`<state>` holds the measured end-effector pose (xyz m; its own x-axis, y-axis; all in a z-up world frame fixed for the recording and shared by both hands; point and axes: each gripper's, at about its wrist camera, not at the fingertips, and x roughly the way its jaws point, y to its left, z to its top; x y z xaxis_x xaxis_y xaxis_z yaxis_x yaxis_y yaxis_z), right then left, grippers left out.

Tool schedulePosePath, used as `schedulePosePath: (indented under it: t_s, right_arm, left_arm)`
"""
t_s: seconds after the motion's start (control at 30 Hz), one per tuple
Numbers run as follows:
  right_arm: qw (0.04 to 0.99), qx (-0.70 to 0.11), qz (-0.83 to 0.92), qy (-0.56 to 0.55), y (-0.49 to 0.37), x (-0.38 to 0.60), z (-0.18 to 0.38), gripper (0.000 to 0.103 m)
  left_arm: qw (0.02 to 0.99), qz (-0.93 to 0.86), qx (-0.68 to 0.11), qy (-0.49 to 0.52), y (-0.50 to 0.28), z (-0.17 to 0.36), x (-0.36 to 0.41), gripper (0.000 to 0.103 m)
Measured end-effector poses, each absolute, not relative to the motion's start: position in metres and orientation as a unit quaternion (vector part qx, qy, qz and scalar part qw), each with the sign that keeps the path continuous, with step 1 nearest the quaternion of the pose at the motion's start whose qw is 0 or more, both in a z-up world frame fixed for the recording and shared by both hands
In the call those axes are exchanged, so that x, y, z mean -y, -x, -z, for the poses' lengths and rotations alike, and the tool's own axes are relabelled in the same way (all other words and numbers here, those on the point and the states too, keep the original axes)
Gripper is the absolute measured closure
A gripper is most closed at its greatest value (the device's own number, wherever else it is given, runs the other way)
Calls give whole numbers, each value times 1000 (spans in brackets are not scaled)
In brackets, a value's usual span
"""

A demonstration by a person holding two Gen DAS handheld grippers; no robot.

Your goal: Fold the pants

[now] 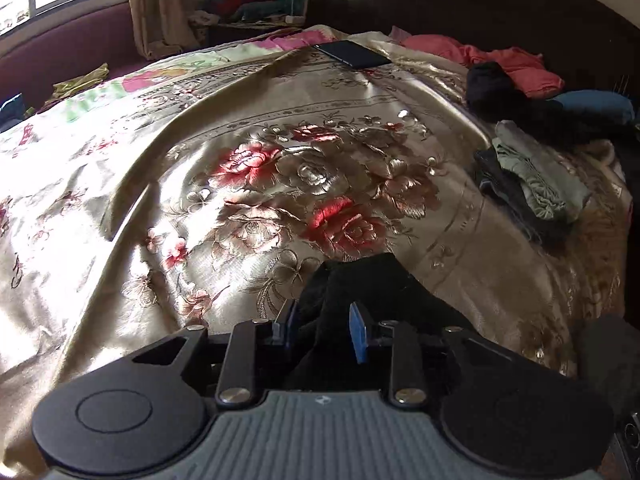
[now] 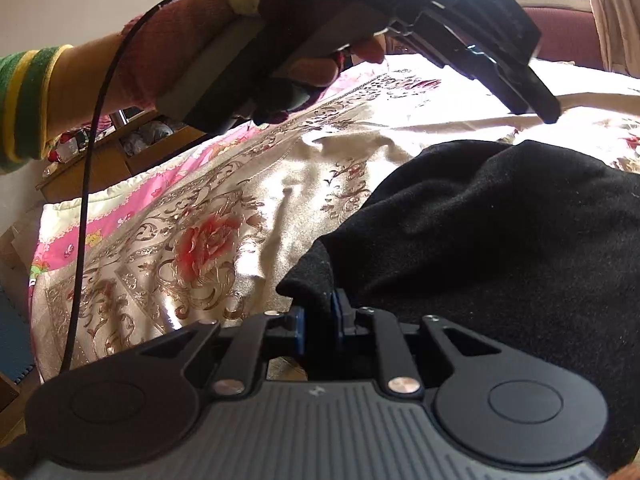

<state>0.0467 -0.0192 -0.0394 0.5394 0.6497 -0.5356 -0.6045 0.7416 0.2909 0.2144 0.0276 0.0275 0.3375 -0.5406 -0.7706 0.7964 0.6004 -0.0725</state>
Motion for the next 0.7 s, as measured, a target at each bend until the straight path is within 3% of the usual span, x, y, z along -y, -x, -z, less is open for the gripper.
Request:
schedulePosePath:
  t_s: [0.1, 0.17, 0.27, 0.47, 0.57, 0.7]
  right_arm:
    - [878, -317, -357, -31, -46, 17, 39, 87]
    - [877, -318, -358, -31, -47, 17, 39, 87]
    - [876, -320, -360, -31, -48, 17, 40, 87]
    - [878, -311, -362, -35, -46, 19, 40, 86]
    - [878, -309, -356, -78, -46, 31, 30, 84]
    - [884, -297, -338, -128, -39, 58, 7, 74]
  left_arm:
    - [787, 398, -432, -188, -230, -1, -7, 61]
    - [792, 397, -418, -202, -231, 1, 0, 80]
    - [821, 329, -395, -247, -244, 7, 2, 85]
    - [852, 309, -383, -178, -230, -13, -28, 83]
    - [870, 298, -356, -164, -198, -36, -39, 69]
    - [887, 268, -359, -109, -166, -43, -72, 68]
